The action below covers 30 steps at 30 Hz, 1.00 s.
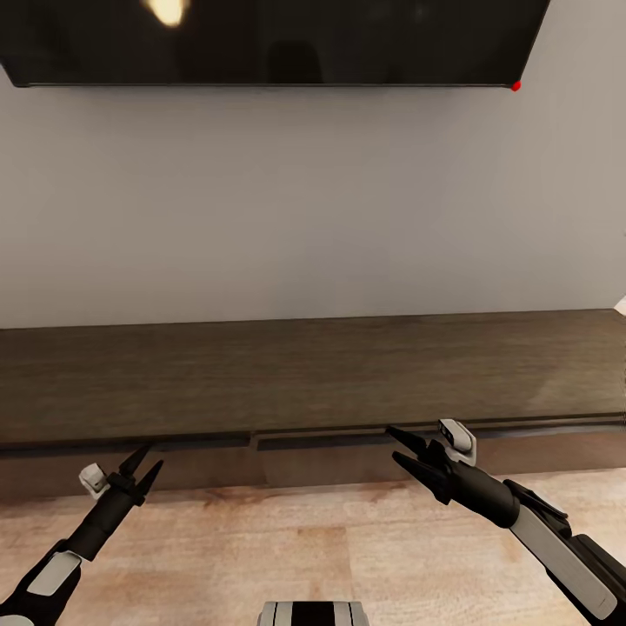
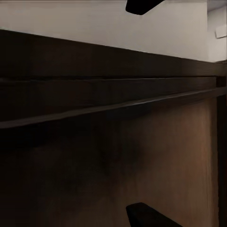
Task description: Place each of the two pumpkins and all three candles from the living room inside a cabinet in the living room (use any cabinet), then make sure every cabinet is closed, and position the cauldron so it is next to a table in the living room.
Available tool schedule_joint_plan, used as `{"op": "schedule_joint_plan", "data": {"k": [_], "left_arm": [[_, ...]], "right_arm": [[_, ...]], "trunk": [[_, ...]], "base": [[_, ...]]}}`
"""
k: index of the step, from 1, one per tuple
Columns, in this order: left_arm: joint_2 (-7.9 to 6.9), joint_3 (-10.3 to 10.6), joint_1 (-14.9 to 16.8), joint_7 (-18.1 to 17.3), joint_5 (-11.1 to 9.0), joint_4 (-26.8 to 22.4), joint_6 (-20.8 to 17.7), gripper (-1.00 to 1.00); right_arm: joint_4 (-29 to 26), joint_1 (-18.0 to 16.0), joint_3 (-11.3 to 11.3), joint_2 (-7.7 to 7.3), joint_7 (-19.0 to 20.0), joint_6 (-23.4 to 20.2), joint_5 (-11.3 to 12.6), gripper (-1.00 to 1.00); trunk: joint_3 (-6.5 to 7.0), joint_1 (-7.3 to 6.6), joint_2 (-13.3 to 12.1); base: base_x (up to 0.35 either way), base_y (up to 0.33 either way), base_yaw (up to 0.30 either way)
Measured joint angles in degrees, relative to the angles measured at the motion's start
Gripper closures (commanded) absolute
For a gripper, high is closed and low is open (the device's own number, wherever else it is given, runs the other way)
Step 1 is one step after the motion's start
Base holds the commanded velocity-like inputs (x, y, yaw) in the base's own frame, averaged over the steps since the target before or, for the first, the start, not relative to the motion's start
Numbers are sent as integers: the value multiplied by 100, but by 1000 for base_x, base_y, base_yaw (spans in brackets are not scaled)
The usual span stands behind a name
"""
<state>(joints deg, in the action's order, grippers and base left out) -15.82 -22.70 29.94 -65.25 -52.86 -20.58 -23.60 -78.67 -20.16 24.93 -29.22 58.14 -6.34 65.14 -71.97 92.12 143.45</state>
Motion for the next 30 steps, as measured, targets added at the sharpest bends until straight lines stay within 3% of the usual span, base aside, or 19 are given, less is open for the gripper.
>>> {"op": "schedule_joint_plan", "data": {"k": [11, 30], "left_arm": [[0, 0, 9, -194, 0, -12, 2, -100], [-12, -11, 9, -202, -67, 19, -9, -100]], "right_arm": [[0, 0, 0, 0, 0, 1, 0, -100], [0, 0, 0, 2, 0, 1, 0, -100]], "trunk": [[0, 0, 0], [0, 0, 0]], "base": [[16, 0, 0], [14, 0, 0]]}}
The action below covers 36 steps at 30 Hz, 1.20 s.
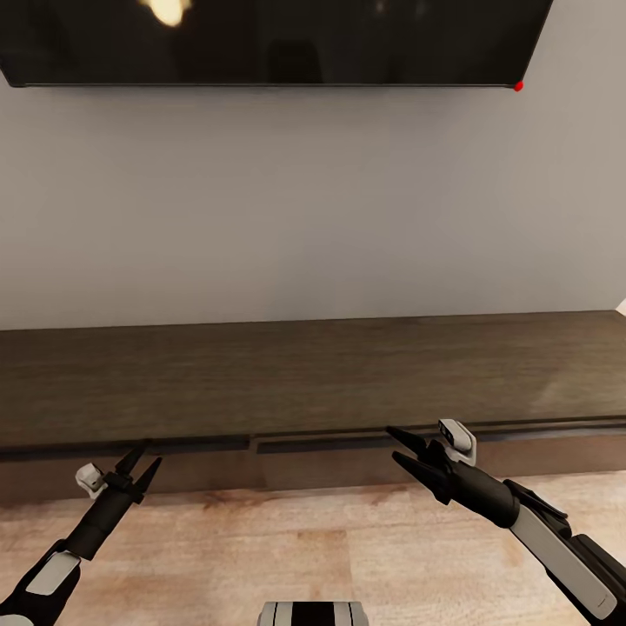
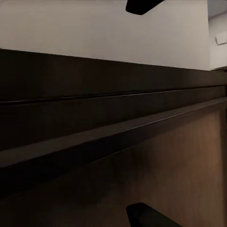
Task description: Place each of the two pumpkins and all three candles from the living room inside a cabinet in the living room (use any cabinet), then make sure every cabinet is closed, and position the cauldron so it is next to a table in the living room.
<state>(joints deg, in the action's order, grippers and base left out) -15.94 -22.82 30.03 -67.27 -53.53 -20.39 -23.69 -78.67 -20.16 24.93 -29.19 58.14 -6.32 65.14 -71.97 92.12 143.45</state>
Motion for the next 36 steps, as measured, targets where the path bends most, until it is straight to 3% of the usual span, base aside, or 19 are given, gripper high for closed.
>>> {"op": "schedule_joint_plan", "data": {"k": [36], "left_arm": [[-18, -10, -17, 21, 1, 27, 7, -100]], "right_arm": [[7, 0, 0, 0, -9, 2, 0, -100]], "trunk": [[-1, 1, 0]], "base": [[14, 12, 0]]}}
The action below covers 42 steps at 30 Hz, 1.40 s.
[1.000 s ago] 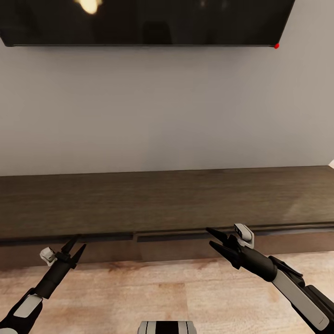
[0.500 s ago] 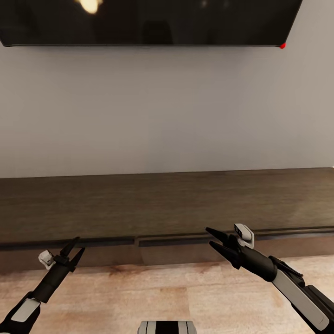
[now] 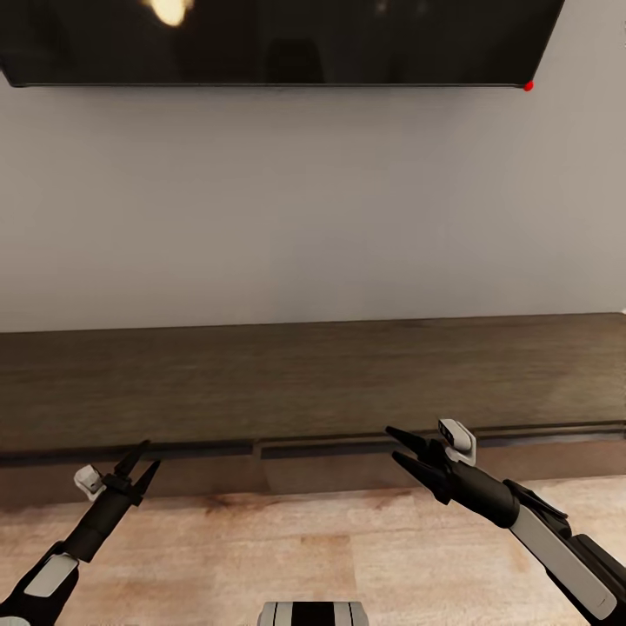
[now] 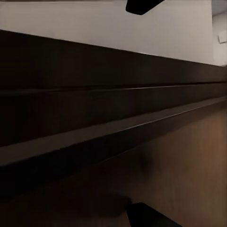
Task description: Place each of the two pumpkins and all three candles from the living room inside a cabinet in the living room (use any cabinet), then make sure every cabinet is closed, and position the cauldron so it is next to a table in the living room.
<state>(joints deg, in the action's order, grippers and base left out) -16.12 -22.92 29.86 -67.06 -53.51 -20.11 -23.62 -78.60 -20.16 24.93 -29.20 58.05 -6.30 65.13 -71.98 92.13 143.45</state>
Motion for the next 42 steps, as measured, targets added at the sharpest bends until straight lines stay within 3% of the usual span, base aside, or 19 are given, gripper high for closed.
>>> {"op": "schedule_joint_plan", "data": {"k": [22, 23, 42], "left_arm": [[3, -15, 17, 5, -18, -13, -32, -100], [3, -15, 17, 5, -17, -13, -30, 100], [1, -14, 11, 106, 38, -2, 11, 100]], "right_arm": [[19, 0, 0, 7, 9, 4, 0, -100], [19, 0, 0, 7, 9, 3, 0, -100], [20, 0, 0, -1, 9, 4, 0, -100]], "trunk": [[1, -1, 0], [1, -1, 0], [0, 0, 0]], "base": [[-33, 0, 0], [0, 0, 0], [0, 0, 0]]}}
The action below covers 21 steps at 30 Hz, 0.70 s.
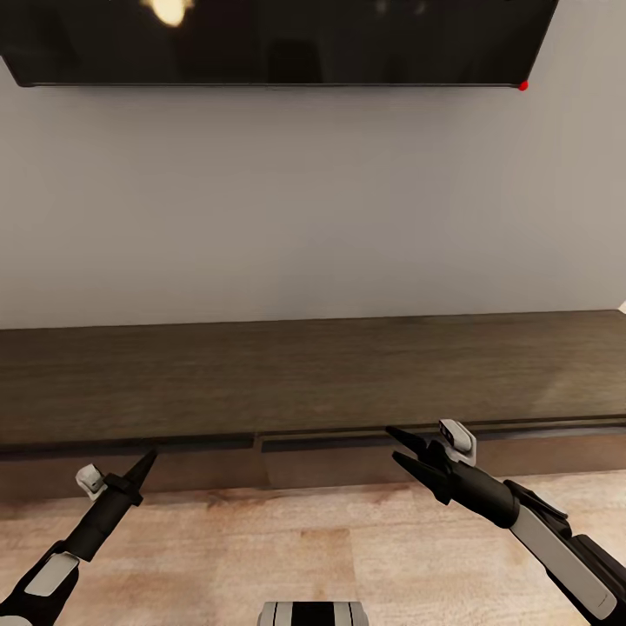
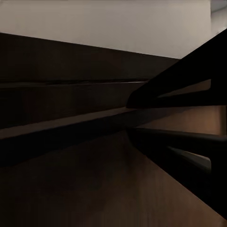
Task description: Place each of the two pumpkins and all three candles from the living room inside a cabinet in the living room (use any cabinet), then make sure every cabinet is closed, and position the cauldron so it is next to a table in the living room.
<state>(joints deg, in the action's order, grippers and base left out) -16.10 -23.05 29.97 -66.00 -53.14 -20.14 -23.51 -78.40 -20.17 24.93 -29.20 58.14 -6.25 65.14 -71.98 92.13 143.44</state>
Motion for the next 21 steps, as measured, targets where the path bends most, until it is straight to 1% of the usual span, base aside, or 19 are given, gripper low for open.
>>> {"op": "schedule_joint_plan", "data": {"k": [21], "left_arm": [[-8, 20, 0, 2, -15, 1, -14, 100]], "right_arm": [[4, 0, 0, -1, 8, 0, 9, -100]], "trunk": [[0, 0, 0]], "base": [[0, 0, 0]]}}
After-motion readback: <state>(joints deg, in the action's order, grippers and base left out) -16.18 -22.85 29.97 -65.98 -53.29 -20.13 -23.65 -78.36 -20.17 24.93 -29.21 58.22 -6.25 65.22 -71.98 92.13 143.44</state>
